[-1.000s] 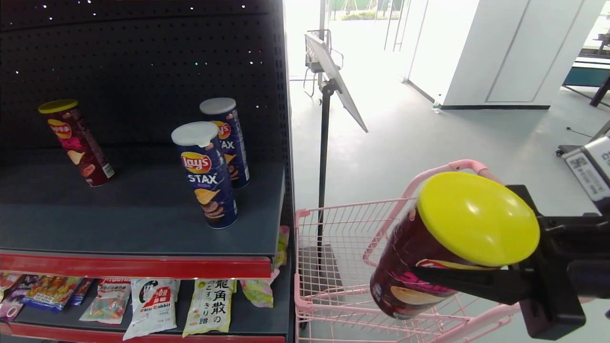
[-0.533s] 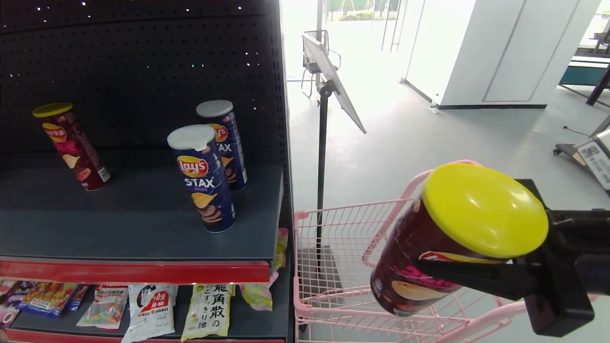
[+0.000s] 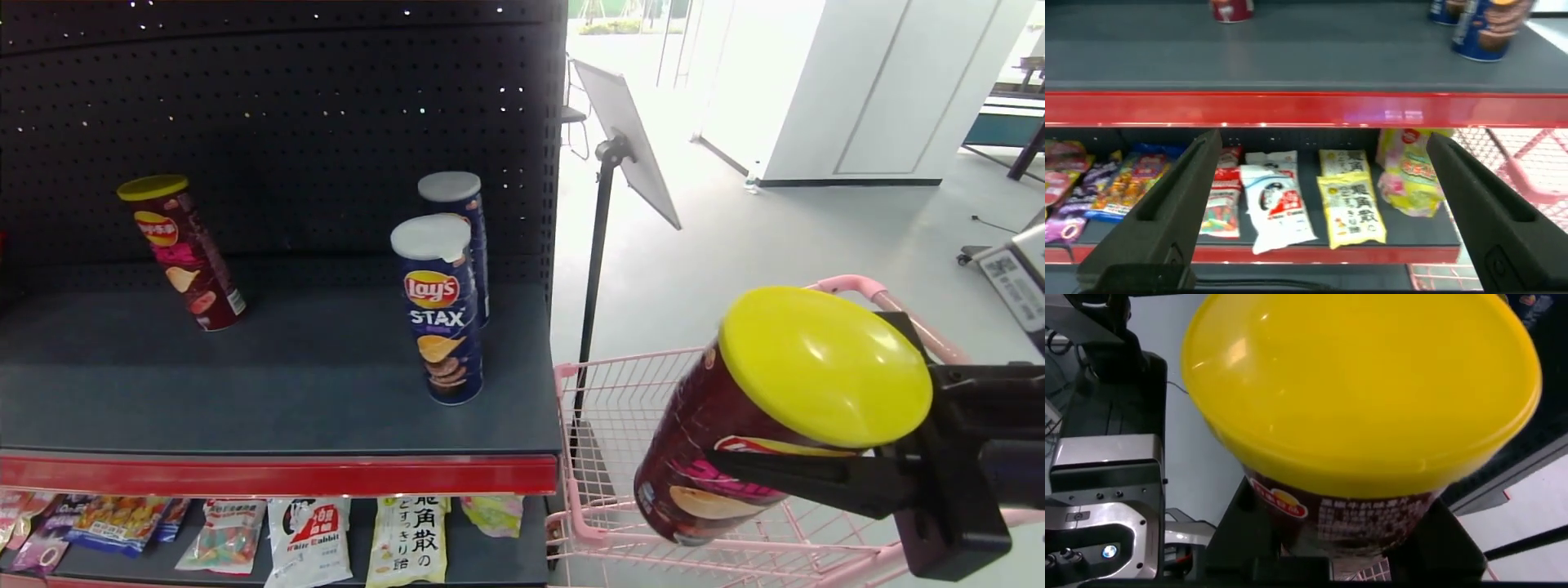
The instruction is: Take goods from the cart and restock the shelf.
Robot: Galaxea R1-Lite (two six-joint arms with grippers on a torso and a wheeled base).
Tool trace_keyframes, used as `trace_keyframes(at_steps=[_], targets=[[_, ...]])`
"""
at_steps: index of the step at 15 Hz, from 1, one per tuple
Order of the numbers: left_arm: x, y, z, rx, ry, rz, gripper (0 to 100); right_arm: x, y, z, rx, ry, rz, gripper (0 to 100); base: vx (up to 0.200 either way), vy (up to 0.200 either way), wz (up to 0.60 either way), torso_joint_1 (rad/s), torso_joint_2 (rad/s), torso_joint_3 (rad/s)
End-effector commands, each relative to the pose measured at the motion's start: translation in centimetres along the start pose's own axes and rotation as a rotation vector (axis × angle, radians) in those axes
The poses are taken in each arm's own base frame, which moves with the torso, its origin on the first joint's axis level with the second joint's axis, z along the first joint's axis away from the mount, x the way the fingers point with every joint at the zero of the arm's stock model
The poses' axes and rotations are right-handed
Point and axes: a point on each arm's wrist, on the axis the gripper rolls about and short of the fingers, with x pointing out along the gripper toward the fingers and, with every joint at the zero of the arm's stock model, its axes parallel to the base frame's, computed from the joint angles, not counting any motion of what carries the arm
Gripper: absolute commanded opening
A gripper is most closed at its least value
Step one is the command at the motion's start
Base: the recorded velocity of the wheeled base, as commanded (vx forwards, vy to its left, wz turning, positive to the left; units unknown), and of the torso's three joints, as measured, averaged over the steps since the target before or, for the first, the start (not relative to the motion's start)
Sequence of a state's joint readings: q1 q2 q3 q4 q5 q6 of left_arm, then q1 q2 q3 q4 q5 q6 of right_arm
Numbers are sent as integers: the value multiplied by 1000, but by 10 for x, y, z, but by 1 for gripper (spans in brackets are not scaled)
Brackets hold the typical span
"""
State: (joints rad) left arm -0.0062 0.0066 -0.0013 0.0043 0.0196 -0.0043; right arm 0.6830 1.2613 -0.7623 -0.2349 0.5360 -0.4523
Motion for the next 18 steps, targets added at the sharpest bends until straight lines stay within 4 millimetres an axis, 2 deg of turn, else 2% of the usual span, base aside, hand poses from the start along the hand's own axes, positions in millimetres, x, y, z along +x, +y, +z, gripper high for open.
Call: trace_keyframes(at_steps=[1, 9, 18], targets=[[0, 0, 0, 0, 0, 0, 100, 0, 0, 1, -5, -5, 2, 0, 0, 200, 0, 2, -2, 2], [0, 0, 0, 0, 1, 0, 100, 4, 14, 7, -22, -28, 67, 0, 0, 200, 0, 3, 3, 4], [0, 0, 0, 0, 3, 0, 100, 5, 15, 5, -21, -25, 74, 0, 0, 200, 0, -1, 4, 0]])
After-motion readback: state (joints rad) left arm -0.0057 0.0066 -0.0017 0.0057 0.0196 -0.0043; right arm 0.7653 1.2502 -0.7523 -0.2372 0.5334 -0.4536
